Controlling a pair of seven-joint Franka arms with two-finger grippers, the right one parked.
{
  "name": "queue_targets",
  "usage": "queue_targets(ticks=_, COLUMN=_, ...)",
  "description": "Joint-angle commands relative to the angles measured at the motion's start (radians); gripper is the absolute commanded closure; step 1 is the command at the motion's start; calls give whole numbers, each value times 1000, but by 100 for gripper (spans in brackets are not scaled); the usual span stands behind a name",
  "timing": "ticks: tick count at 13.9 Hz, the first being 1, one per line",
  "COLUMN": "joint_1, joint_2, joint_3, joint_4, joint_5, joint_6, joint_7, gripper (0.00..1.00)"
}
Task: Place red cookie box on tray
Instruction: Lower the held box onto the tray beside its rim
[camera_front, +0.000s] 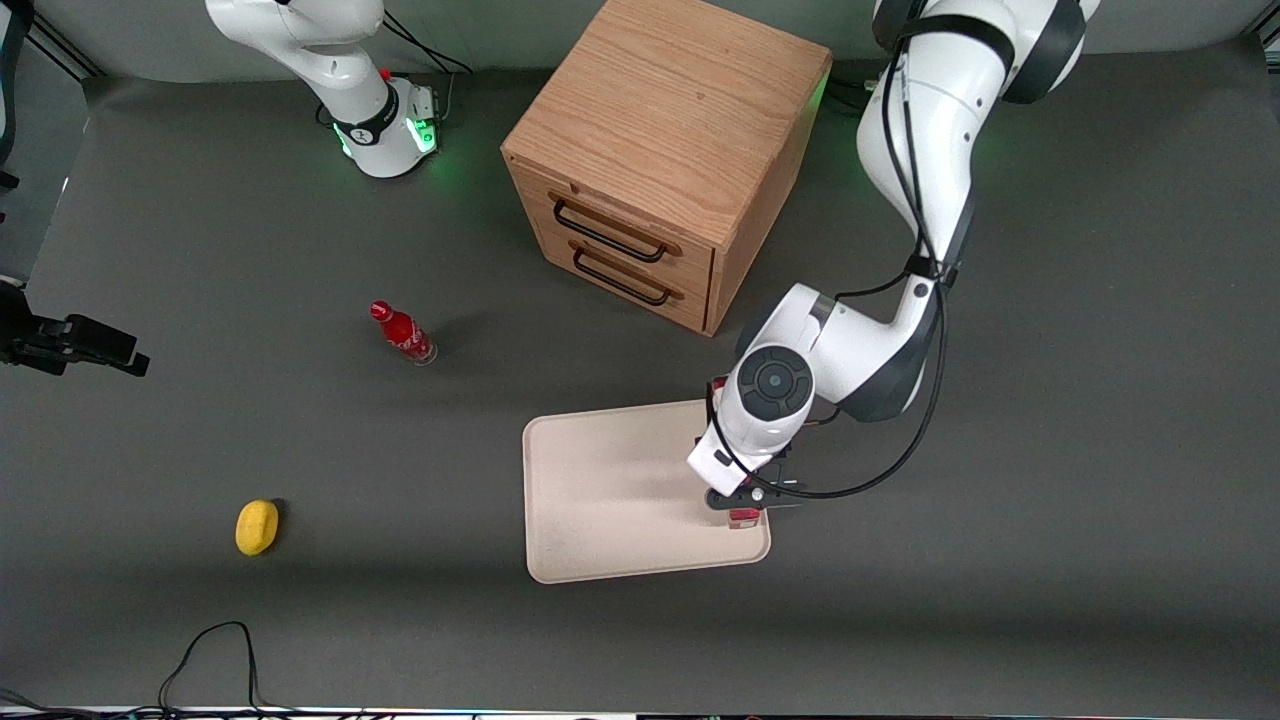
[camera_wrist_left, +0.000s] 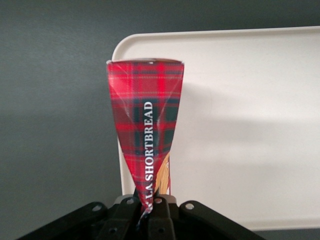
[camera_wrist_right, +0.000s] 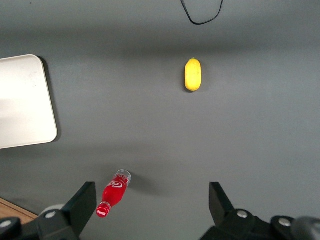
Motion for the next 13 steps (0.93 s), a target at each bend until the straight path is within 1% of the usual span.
queue_targets(ticks=1, joint_1=-5, joint_2=22, joint_3=3, joint_4=-1, joint_5=2, joint_6=29, joint_7=-39, gripper=100)
queue_targets(ticks=5, joint_1=-5, joint_2=39, joint_3=3, joint_4=-1, joint_5=6, joint_6=36, joint_7=-28, gripper=100)
queue_targets(ticks=6, joint_1=-5, joint_2=39, joint_3=3, joint_4=-1, joint_5=14, joint_6=44, joint_7=-25, gripper=60)
queue_targets(ticks=7, joint_1=-5, joint_2=39, joint_3=3, joint_4=-1, joint_5=13, joint_6=50, joint_7=-27, gripper=44)
queue_targets(ticks=8, joint_1=-4, joint_2=38, joint_3=3, joint_4=0, joint_5=13, joint_6=50, joint_7=-39, gripper=24)
queue_targets(ticks=9, joint_1=-5, joint_2=32, joint_3=3, joint_4=0, joint_5=17, joint_6=39, joint_7=-39, gripper=0)
queue_targets(ticks=11, joint_1=-4, joint_2=3, joint_3=3, joint_4=8, joint_5=17, joint_6=-8, joint_7=-39, gripper=0)
queue_targets(ticks=13, joint_1=1, joint_2=-57, joint_3=5, joint_4=20, joint_5=10, joint_6=-107, joint_7=-37, gripper=0)
